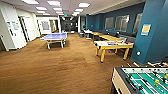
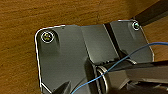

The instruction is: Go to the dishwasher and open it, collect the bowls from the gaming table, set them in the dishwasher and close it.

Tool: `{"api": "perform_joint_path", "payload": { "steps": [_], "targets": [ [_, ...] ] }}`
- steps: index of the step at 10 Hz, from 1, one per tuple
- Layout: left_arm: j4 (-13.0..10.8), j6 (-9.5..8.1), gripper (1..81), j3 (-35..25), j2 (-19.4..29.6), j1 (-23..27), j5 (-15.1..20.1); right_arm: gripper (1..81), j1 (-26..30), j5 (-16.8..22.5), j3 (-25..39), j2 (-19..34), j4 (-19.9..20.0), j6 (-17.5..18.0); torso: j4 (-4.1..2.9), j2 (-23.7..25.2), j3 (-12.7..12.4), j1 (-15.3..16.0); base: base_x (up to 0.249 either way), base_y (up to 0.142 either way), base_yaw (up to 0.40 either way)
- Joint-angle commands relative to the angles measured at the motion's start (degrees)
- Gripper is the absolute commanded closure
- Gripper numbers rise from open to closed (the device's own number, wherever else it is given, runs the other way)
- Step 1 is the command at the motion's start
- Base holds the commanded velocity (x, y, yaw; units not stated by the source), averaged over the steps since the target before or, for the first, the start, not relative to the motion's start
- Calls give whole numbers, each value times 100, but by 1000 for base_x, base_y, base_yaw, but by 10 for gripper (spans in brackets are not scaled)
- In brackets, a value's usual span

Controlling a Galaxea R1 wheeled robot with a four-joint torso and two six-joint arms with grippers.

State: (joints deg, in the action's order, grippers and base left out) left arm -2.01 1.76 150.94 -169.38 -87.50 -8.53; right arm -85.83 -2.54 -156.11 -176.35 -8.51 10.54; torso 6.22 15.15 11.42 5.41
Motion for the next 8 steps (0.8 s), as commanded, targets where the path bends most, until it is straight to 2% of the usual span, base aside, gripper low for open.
{"api": "perform_joint_path", "payload": {
  "steps": [1,8],
  "targets": [
    [17,44,10,-3,35,273,247,10,334,271,47,-17,-10,-9,0,0,0,0,162,0,0],
    [8,53,10,-3,-44,255,247,10,272,271,47,-8,-10,-9,0,2,0,-2,165,0,0]
  ]
}}
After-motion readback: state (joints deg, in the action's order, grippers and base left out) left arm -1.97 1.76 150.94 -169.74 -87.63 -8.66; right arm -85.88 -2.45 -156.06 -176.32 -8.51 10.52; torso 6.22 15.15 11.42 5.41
